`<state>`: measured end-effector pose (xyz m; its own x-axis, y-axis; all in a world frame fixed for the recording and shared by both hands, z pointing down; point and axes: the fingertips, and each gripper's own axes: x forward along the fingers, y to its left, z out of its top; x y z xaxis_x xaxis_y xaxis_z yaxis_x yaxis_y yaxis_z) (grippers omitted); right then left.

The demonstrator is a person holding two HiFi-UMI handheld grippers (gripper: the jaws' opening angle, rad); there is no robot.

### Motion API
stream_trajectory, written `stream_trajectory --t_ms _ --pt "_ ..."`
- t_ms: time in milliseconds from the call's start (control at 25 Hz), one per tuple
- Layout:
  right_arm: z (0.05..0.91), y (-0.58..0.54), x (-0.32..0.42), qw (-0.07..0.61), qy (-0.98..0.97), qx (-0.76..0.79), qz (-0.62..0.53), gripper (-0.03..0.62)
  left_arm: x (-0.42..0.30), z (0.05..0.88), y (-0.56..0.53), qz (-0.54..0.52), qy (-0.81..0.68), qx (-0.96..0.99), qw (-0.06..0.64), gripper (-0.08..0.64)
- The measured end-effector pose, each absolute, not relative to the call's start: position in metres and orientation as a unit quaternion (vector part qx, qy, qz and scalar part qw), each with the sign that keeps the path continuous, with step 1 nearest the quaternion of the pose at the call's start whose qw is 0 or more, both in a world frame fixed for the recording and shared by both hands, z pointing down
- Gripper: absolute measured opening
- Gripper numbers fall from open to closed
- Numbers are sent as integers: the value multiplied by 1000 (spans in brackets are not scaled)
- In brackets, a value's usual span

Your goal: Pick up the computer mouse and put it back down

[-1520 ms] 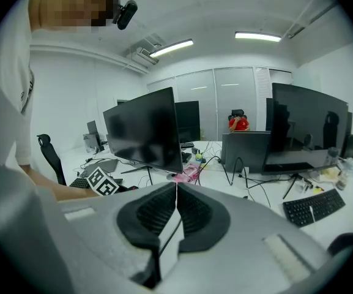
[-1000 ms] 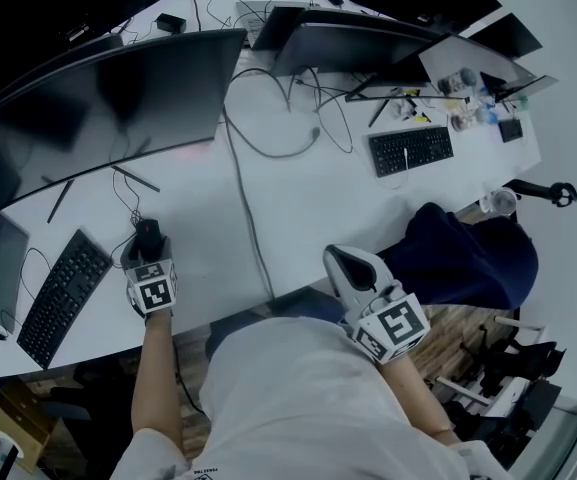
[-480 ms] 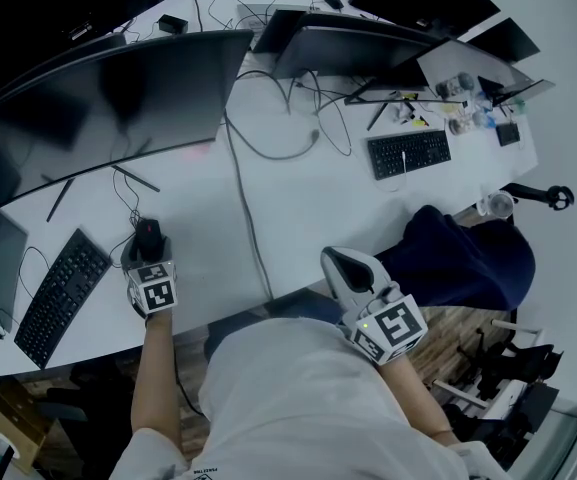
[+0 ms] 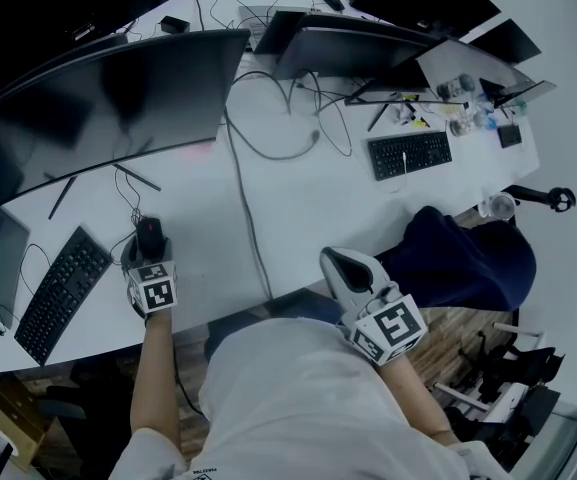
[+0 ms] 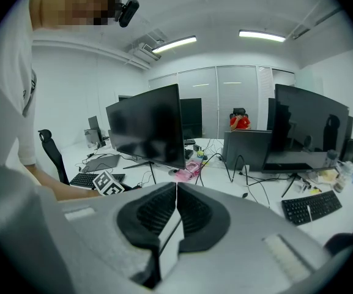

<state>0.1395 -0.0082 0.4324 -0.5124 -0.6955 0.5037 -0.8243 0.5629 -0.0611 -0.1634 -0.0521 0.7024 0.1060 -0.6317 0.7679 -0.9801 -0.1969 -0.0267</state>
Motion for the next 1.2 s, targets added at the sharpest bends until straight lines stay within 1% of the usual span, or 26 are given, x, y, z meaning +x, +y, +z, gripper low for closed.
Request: stream_trajectory --t_ms 480,760,800,960,1200 --pt "428 -12 139 195 -872 424 148 5 -160 675 -45 339 -585 694 246 321" --pt "424 -21 133 176 -886 402 149 5 -159 633 -43 314 -604 695 230 311" --pt "424 -23 132 173 -889 398 149 5 -158 626 -43 311 -607 695 228 288" --pt "422 -30 127 163 -897 381 151 5 -154 602 -41 294 -611 699 226 140" --pt "419 -41 122 149 -909 359 150 5 -147 553 -42 258 -630 704 200 35"
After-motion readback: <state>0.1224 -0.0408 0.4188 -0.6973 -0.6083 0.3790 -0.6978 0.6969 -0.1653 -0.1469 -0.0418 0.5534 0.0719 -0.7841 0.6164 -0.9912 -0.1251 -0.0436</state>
